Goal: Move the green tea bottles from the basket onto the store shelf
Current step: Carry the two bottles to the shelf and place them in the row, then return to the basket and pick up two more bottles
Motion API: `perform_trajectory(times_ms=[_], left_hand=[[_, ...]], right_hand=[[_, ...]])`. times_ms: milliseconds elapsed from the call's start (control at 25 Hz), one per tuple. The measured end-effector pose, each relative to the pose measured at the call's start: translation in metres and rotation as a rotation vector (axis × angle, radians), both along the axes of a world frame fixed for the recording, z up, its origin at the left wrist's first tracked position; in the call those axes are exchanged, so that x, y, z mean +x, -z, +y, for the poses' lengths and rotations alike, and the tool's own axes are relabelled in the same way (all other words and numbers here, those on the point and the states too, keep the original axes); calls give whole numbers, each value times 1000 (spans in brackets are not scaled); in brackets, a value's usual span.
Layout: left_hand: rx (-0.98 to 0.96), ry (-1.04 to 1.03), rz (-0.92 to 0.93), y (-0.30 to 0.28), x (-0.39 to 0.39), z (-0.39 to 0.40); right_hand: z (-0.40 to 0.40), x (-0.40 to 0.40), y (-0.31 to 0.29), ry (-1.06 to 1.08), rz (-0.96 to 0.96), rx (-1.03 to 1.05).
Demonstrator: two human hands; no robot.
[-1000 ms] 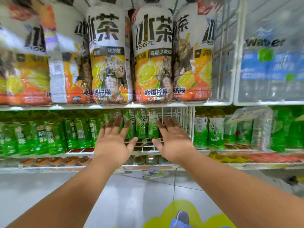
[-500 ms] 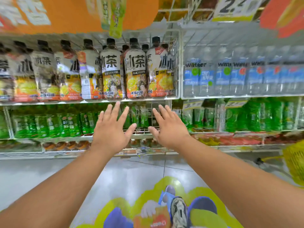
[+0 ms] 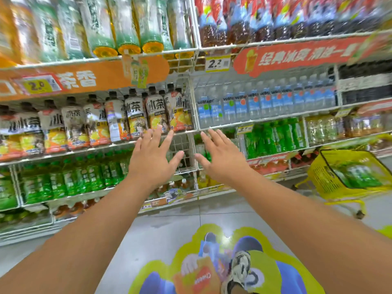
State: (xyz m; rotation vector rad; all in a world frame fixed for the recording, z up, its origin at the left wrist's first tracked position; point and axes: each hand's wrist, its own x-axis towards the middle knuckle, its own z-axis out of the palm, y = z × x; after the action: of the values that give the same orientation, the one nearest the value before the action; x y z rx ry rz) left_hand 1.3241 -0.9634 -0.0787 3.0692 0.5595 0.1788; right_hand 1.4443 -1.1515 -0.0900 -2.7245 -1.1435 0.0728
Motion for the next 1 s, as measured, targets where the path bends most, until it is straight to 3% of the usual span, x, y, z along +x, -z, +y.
perform_trajectory(times_ms=[360,800,1000], left_hand=[[19,215,-98,-89,67,-137],[-27,389,-98,-103,225,-401],[-19,509,-86,-103,281,-503]], right_hand=[[-165,27,-80,189,-47,83],[-470,134,-108,359,-118,28],[-567,179,-111,471,-145,65]])
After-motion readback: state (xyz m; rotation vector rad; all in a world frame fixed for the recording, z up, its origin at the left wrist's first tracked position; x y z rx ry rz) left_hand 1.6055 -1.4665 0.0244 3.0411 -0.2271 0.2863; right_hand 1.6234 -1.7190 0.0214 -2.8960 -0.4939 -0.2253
